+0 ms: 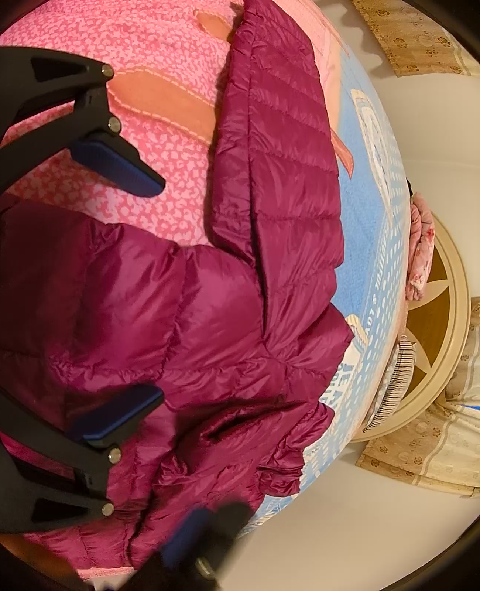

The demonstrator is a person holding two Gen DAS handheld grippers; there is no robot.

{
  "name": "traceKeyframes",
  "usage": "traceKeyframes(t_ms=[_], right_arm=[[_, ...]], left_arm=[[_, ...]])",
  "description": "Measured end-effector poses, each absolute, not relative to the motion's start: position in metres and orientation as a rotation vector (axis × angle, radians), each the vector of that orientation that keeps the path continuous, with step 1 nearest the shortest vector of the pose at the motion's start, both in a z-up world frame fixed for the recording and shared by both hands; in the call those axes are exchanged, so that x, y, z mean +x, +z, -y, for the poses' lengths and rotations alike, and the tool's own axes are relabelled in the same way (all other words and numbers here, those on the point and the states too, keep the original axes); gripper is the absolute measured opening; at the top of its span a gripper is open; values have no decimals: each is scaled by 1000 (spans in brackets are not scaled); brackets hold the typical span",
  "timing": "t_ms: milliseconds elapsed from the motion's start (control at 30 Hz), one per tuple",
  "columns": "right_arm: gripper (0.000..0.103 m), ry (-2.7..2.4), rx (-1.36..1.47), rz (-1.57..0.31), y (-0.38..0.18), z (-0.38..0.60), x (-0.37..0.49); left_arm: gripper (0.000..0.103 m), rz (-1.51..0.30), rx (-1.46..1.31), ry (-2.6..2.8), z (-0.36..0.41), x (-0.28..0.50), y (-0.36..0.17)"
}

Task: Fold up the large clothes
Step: 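Carry the sleeve across the jacket body with the right tool and release, then grasp the other jacket sleeve with the left tool and lift it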

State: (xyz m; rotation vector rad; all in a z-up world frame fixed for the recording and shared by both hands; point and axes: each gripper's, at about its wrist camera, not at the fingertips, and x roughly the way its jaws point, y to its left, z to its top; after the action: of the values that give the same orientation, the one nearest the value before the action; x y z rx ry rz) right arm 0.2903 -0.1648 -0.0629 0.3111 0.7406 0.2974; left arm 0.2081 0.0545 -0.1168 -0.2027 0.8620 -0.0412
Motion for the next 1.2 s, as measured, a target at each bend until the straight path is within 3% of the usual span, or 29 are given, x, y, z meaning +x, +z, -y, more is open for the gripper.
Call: traceKeyframes(t_ms=[67, 133, 400, 667, 833, 933, 1067, 1200], right_arm=[[25, 268, 269, -731, -53, 163, 289], [14, 256, 256, -775, -58, 159, 295], [12, 275, 331, -932, -114, 148, 333], [10, 308, 498, -928, -139, 154, 347], [11, 286, 379, -930, -117, 142, 345], [11, 216, 299, -789, -76, 160, 320], [12, -62, 179, -685, -37, 228, 291], [12, -279, 138, -754, -49, 306, 280]], left_arm=[[103, -862, -201, -40, -54, 208, -117], [103, -863, -198, -39, -54, 208, -117], [103, -863, -200, -41, -56, 207, -117], [103, -864, -189, -34, -54, 207, -119], [103, -867, -180, -29, -51, 209, -119], [103, -867, -180, -29, -51, 209, -119], [103, -868, -177, -27, -50, 209, -120], [103, -870, -171, -22, -48, 211, -120]])
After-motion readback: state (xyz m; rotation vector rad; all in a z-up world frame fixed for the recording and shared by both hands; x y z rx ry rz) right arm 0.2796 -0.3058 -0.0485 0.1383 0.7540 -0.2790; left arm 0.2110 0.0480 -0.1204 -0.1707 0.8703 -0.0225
